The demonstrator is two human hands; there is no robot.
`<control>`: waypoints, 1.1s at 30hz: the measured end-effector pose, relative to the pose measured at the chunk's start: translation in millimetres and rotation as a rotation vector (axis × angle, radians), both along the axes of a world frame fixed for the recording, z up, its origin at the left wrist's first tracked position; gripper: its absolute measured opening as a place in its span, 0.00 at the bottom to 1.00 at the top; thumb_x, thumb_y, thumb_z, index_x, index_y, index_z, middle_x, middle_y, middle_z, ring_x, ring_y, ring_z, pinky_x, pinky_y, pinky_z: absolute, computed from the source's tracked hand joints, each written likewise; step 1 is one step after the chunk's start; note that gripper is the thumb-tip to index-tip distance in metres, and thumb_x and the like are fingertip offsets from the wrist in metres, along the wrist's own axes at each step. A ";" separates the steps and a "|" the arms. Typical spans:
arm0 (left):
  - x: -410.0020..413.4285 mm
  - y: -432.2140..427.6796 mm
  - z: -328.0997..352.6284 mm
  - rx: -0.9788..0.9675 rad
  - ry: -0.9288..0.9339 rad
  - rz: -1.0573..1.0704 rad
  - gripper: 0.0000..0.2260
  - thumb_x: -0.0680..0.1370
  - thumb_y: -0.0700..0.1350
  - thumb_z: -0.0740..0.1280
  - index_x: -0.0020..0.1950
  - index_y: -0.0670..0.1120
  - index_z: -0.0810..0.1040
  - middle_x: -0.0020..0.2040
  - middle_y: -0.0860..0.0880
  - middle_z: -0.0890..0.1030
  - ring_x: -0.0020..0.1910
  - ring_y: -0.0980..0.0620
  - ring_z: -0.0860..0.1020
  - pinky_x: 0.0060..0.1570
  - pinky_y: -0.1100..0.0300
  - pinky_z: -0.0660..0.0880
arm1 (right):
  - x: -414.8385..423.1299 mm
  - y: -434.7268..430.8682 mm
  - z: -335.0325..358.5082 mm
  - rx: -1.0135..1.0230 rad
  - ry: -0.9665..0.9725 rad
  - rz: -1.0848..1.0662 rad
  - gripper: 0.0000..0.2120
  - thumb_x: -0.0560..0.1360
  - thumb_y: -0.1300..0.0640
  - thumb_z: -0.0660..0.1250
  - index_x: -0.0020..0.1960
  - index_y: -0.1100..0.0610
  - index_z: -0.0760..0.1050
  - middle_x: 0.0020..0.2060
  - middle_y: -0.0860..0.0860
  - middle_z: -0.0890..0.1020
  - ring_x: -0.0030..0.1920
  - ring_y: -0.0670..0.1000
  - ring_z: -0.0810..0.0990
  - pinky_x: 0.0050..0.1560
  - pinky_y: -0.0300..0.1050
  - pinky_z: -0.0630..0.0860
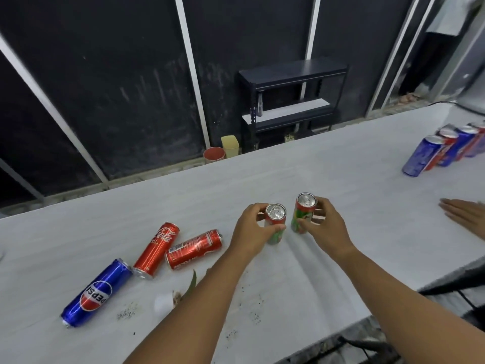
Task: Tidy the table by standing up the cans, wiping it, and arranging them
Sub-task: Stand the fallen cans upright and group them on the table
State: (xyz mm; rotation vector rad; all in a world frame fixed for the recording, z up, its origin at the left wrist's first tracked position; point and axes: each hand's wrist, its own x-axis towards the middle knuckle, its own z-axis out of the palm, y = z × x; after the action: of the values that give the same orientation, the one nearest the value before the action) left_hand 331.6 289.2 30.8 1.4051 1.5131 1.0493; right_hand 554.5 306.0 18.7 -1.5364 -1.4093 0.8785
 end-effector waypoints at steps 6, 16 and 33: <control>7.1 16.6 -7.3 0.079 0.132 -0.017 0.26 0.71 0.52 0.84 0.66 0.58 0.80 0.62 0.61 0.81 0.61 0.61 0.81 0.64 0.57 0.79 | 1.5 16.5 -7.4 0.001 -0.005 -0.013 0.27 0.70 0.60 0.82 0.65 0.46 0.77 0.57 0.38 0.84 0.56 0.31 0.80 0.47 0.30 0.80; 13.9 33.2 -6.0 0.078 0.262 0.002 0.28 0.72 0.58 0.82 0.70 0.54 0.80 0.65 0.59 0.81 0.62 0.59 0.81 0.63 0.57 0.79 | -1.0 25.4 -21.4 -0.025 0.034 -0.004 0.28 0.72 0.52 0.82 0.68 0.42 0.75 0.60 0.38 0.83 0.61 0.37 0.80 0.56 0.38 0.78; -72.6 -39.4 -21.7 0.007 0.263 0.041 0.23 0.78 0.56 0.78 0.71 0.53 0.79 0.67 0.58 0.77 0.64 0.61 0.79 0.66 0.58 0.78 | -24.5 -54.1 -53.4 0.021 -0.164 -0.088 0.26 0.76 0.51 0.79 0.70 0.43 0.73 0.66 0.41 0.76 0.70 0.49 0.74 0.65 0.46 0.72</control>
State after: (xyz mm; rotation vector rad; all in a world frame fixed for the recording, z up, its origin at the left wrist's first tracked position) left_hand 259.0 249.8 9.1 1.5718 1.7325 0.9216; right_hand 530.0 251.9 -34.7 -1.6723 -1.4490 0.6959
